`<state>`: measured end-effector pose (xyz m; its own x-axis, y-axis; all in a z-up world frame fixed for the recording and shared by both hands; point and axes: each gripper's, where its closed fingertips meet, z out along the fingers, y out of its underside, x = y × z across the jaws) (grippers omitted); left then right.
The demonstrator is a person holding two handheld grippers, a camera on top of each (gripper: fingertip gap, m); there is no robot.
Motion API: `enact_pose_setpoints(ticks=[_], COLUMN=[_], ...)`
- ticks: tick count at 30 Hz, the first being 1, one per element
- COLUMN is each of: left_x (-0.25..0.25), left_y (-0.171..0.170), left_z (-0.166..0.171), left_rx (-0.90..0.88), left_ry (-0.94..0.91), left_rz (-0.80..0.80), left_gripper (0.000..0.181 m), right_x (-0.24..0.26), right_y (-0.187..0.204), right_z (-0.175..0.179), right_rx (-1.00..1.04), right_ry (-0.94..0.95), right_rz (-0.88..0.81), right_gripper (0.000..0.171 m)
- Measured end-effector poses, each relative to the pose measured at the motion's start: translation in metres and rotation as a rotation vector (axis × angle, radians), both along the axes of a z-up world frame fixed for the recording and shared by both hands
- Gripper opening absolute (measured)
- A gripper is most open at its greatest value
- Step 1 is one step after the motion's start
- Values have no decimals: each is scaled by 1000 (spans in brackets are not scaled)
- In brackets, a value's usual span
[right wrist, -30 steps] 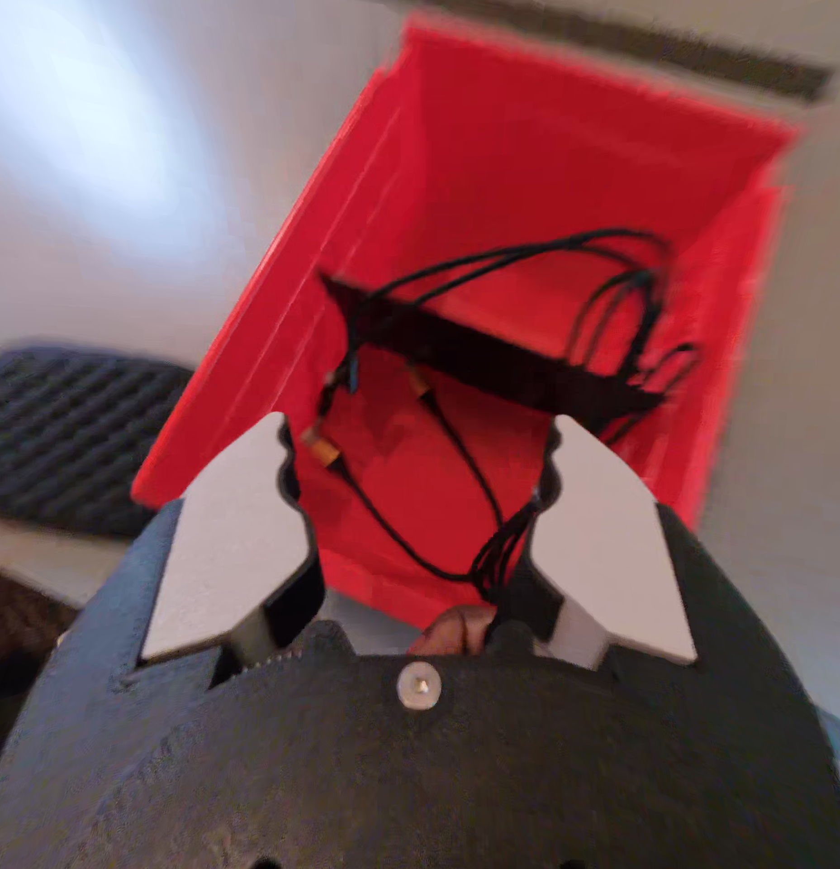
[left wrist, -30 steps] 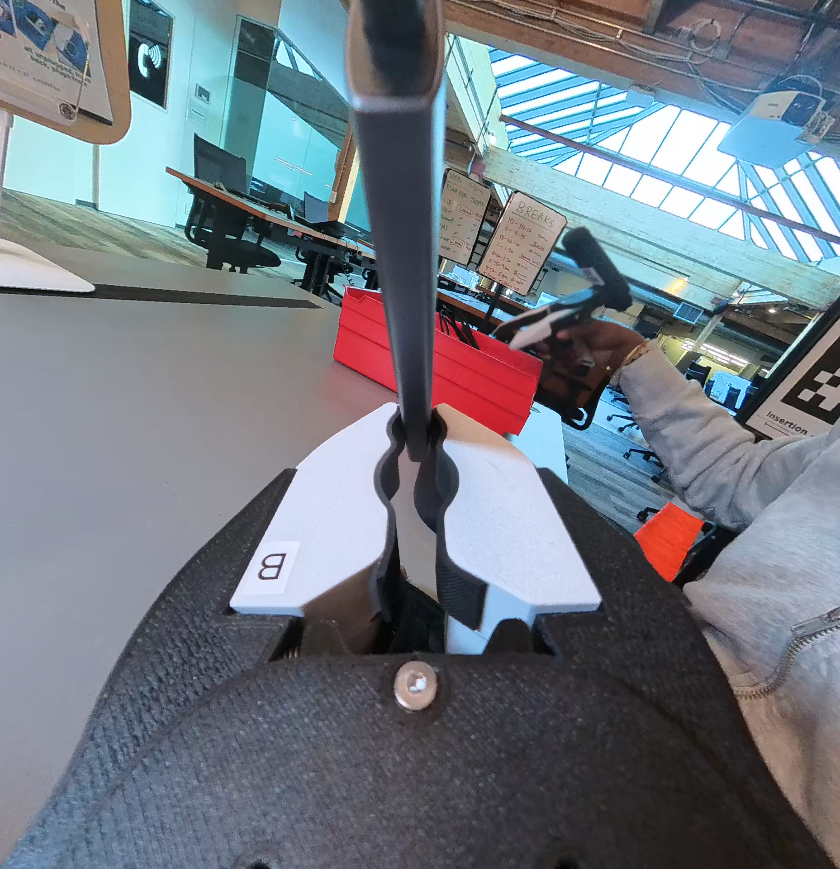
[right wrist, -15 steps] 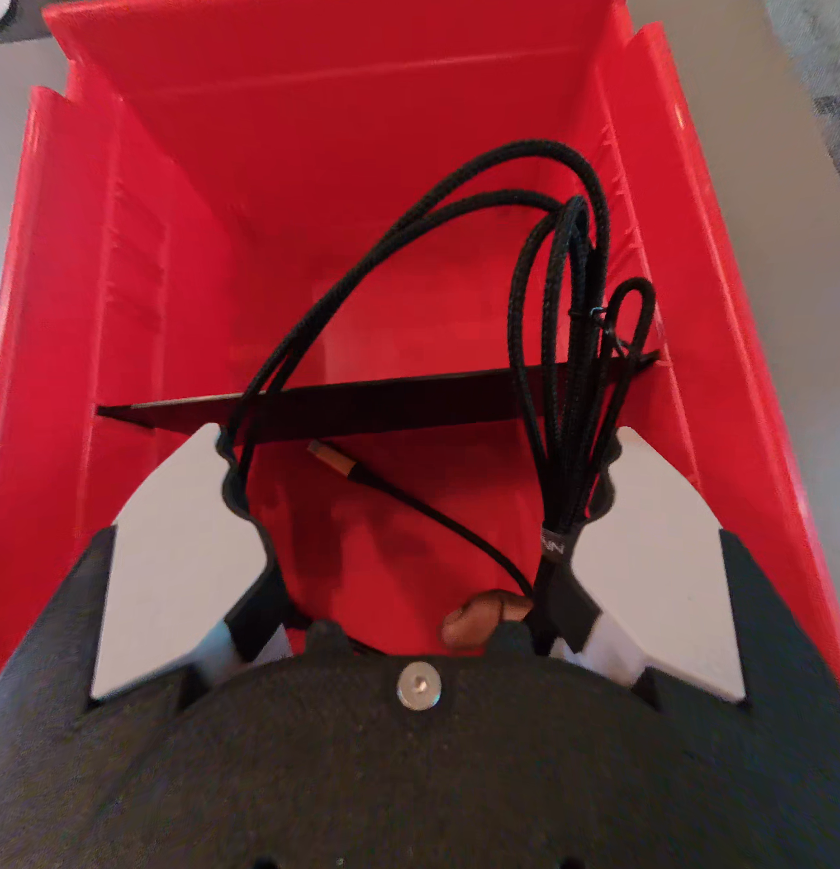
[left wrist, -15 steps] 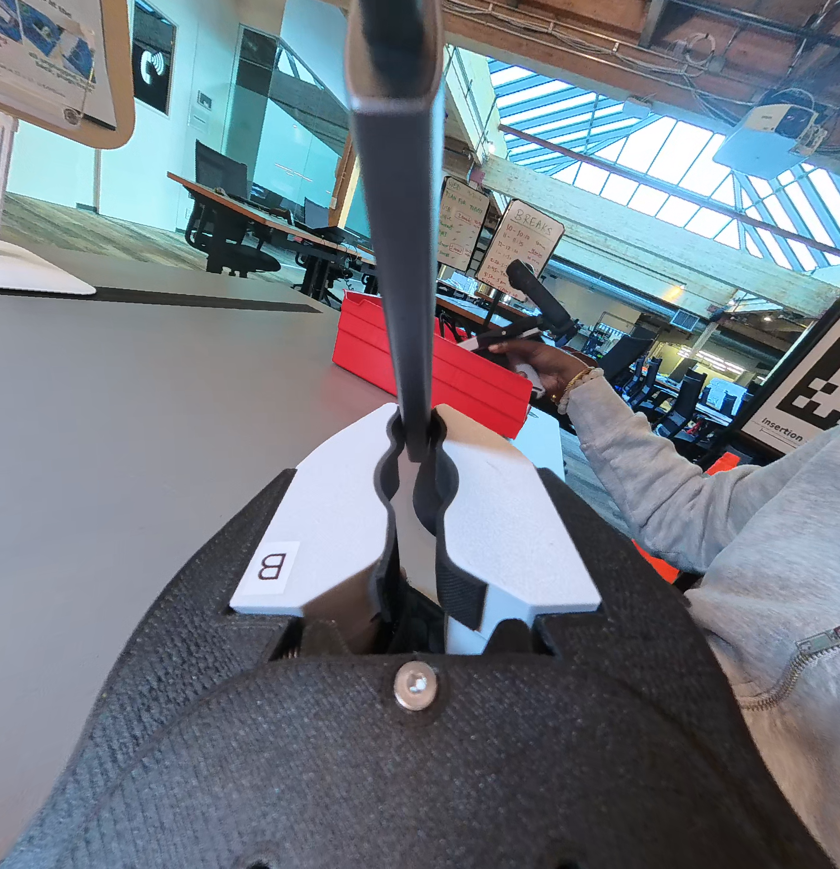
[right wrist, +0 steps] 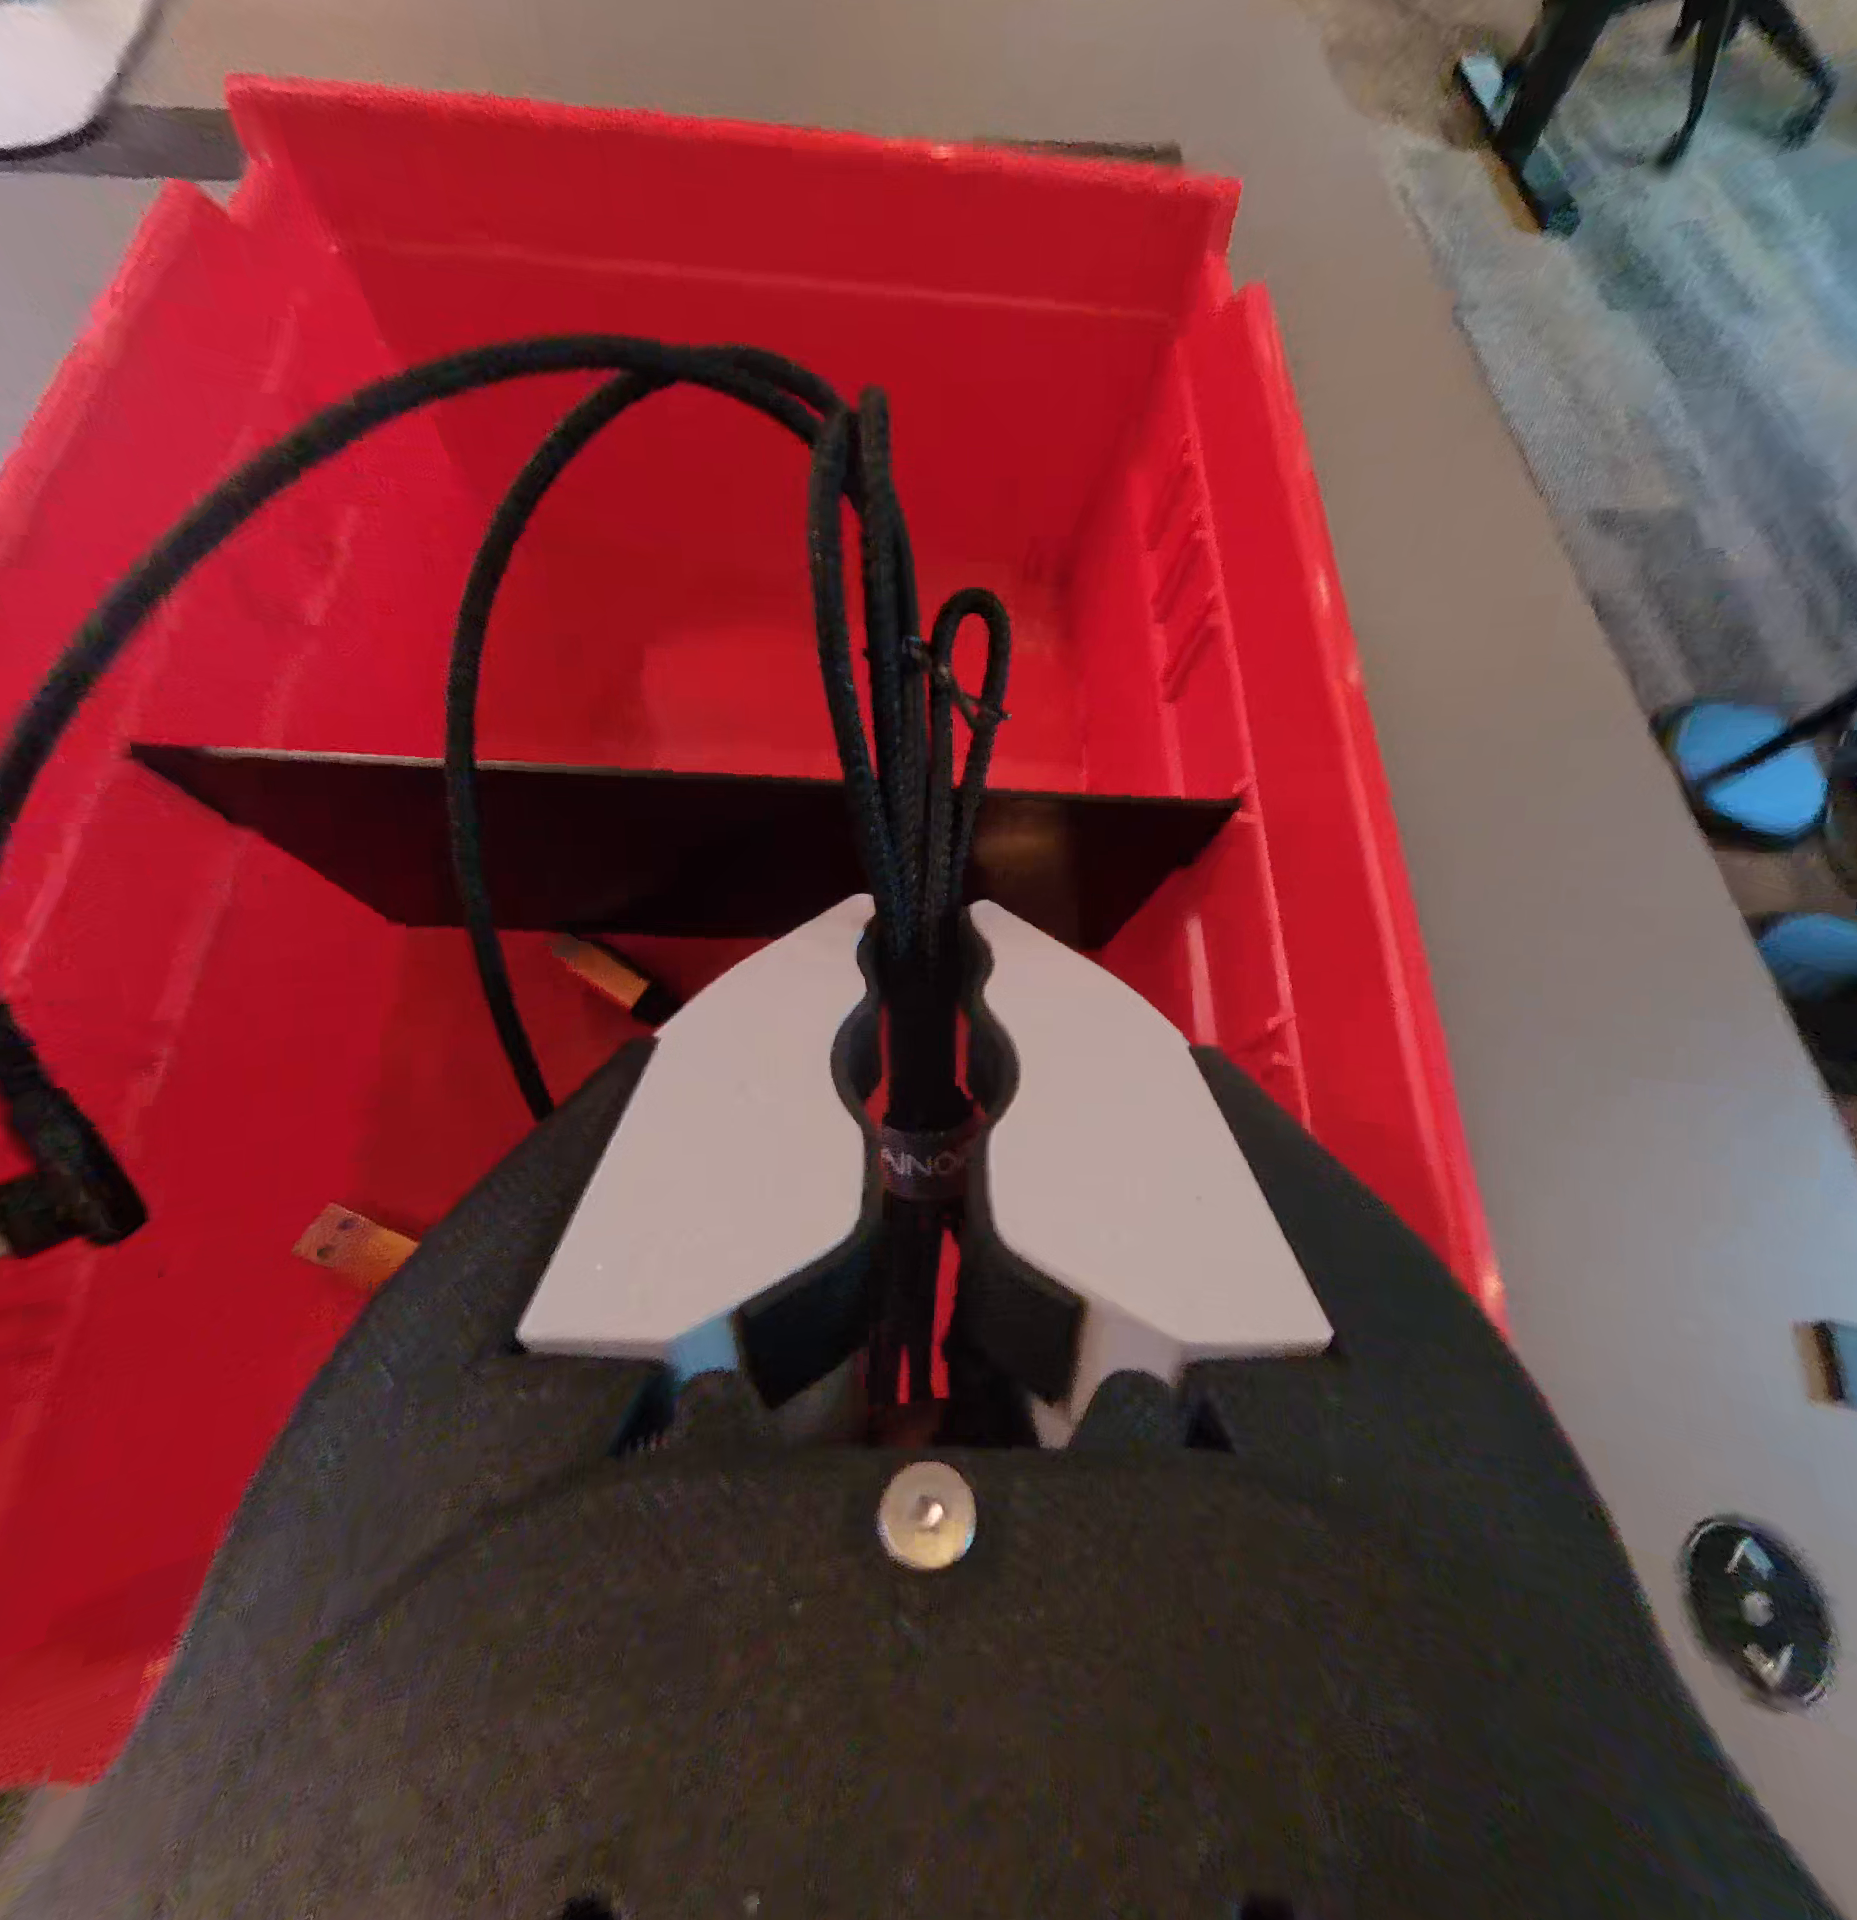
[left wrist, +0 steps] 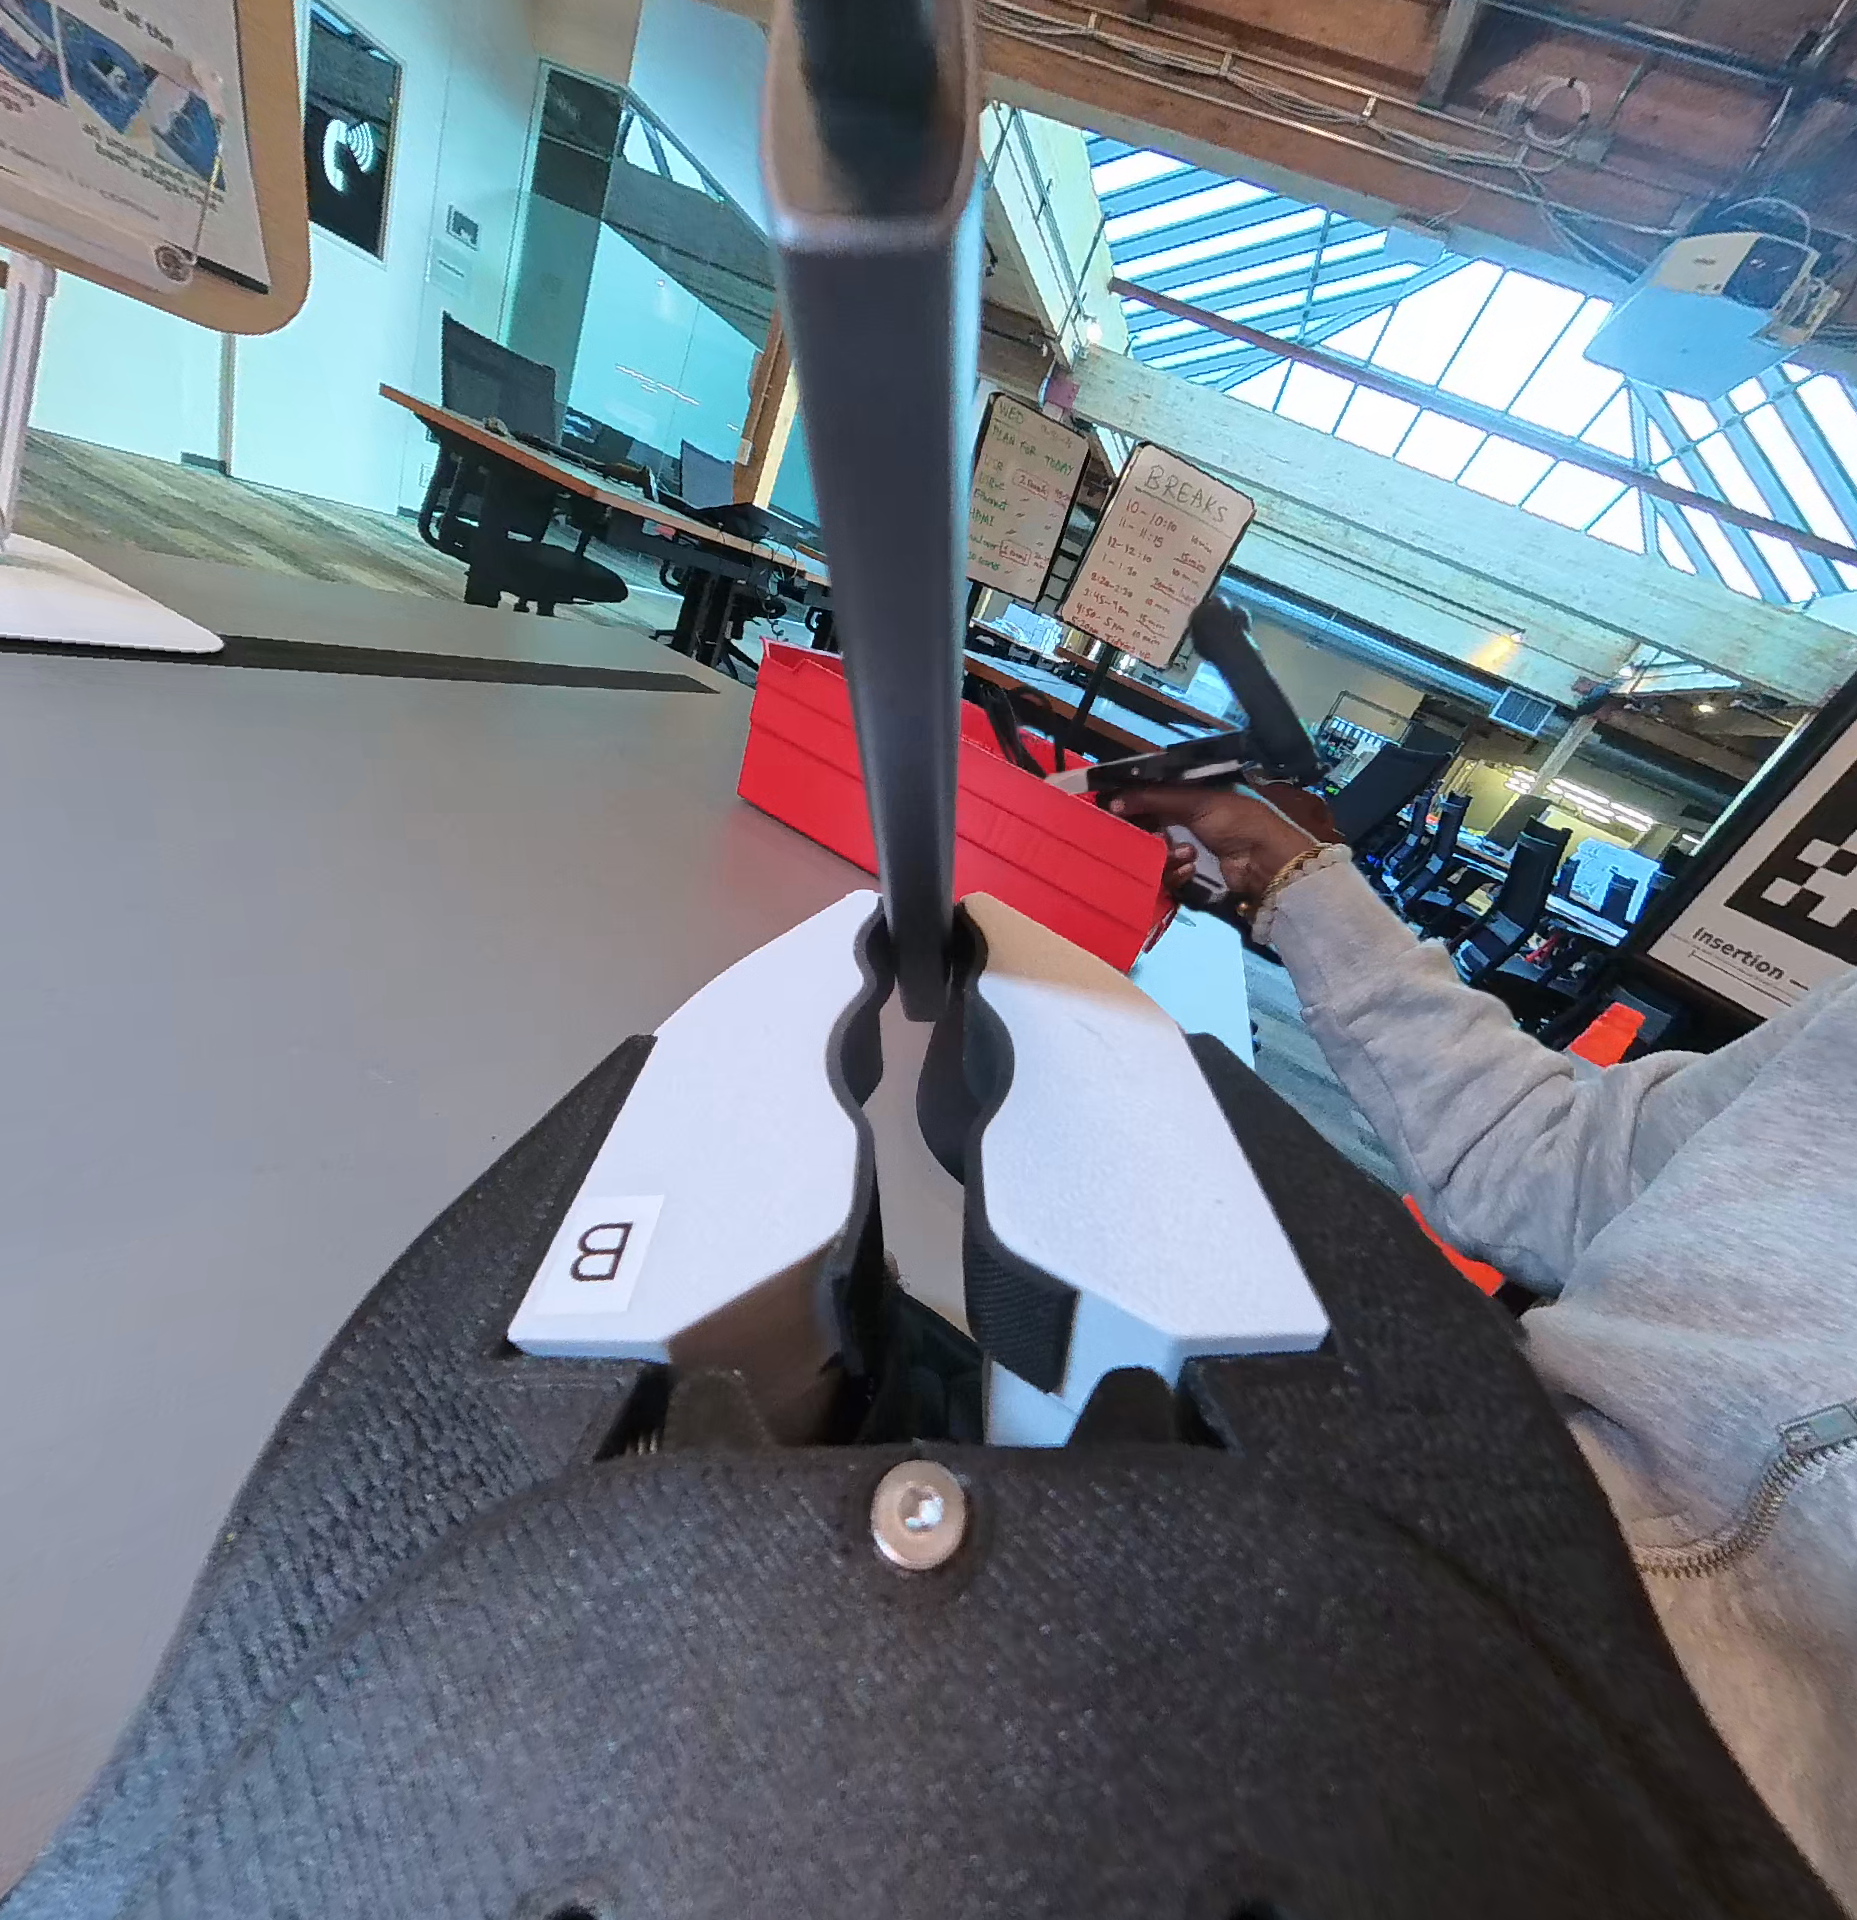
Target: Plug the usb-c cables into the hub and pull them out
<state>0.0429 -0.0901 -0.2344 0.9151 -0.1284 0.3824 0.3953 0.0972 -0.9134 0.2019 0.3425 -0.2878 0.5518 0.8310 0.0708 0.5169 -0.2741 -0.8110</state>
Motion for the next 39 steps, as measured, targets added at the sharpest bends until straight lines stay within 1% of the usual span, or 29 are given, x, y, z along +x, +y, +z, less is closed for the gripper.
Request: enact_pose_setpoints(ticks=[2, 4, 9, 12, 15, 16, 18, 20, 21, 23, 25, 27, 29, 31, 34, 36, 39], left_x=[0, 0, 0, 0, 0, 0, 0, 0, 0, 0, 0, 0, -1, -1, -1, -2, -1], left_y=[0, 0, -1, 0, 0, 0, 0, 0, 0, 0, 0, -1, 0, 0, 0, 0, 0], left_z=[0, 0, 1, 1, 1, 1, 1, 1, 1, 1, 1, 1, 1, 1, 1, 1, 1], left_rx=[3, 3, 10, 8, 7, 7, 7, 6, 5, 5, 9, 11, 11, 11, 11, 11, 12], left_ry=[-2, -4, -5, -5, -4, -5, -5, -2, -1, 1, 4, 1, -6, -9, -11, -12, -11], left_rz=[0, -2, -1, -1, 0, 0, 0, 1, 1, 2, 5, 6, 3, 2, 3, 3, 2], left_gripper=[11, 11, 11, 11, 11, 11, 11, 11, 11, 11, 11, 11, 11, 11, 11, 11, 11], right_x=[-4, -7, 3, 18, 29, 29, 22, 13, 9, 1, -4, -8, -10, -9, -11, -11, -9], right_y=[-6, -14, -31, -28, -26, -30, -44, -57, -62, -66, -69, -73, -71, -64, -65, -65, -68], right_z=[19, 48, 134, 177, 212, 215, 207, 181, 164, 128, 92, 62, 37, 18, 3, -9, -33], right_rx=[81, 236, 854, 1147, 1505, 1607, 1771, 1862, 1875, 1850, 1762, 1637, 1453, 1195, 846, 683, 498], right_ry=[46, 96, 71, -46, -292, -386, -543, -647, -677, -694, -674, -619, -580, -534, -451, -484, -598], right_rz=[83, 194, 444, 475, 466, 491, 574, 671, 714, 762, 809, 848, 876, 901, 964, 1018, 1104], right_gripper=[11, 11, 11, 11, 11, 11, 11, 11, 11, 11, 12, 11, 11, 12, 13, 14, 14])
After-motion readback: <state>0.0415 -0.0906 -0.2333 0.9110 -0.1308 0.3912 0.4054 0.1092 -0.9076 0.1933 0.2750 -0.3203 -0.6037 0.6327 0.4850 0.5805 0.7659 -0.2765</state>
